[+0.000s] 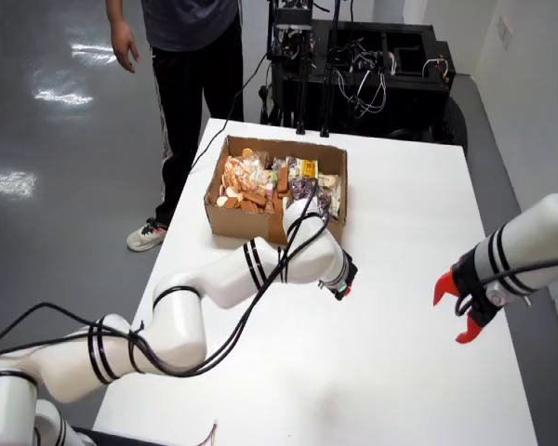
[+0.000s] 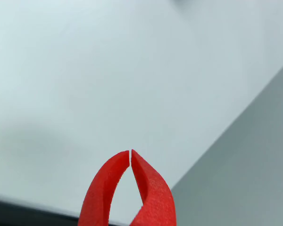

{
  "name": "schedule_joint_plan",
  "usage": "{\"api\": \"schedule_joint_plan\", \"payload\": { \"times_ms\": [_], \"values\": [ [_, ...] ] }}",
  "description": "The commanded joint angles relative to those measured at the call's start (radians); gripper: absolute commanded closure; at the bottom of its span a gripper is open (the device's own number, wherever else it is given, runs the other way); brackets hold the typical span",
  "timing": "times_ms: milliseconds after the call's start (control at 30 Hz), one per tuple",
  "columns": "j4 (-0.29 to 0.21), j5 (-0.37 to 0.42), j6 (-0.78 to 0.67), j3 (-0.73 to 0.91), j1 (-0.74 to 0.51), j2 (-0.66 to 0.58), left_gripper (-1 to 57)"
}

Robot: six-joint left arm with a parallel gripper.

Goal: Grasp a snack and put it in the bin.

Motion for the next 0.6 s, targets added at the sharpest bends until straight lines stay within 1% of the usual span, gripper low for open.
{"api": "schedule_joint_plan", "payload": {
  "times_ms": [33,167,267,400,600],
  "values": [
    [-0.014,-0.002,-0.032,0.222,-0.033,-0.122,57.0],
    [-0.029,-0.005,-0.043,0.392,-0.062,-0.219,56.9],
    [-0.051,-0.007,-0.018,0.464,-0.085,-0.265,56.7],
    [-0.075,-0.012,0.041,0.492,-0.118,-0.294,56.8],
    [-0.101,-0.016,0.112,0.457,-0.156,-0.308,56.8]
  ]
}}
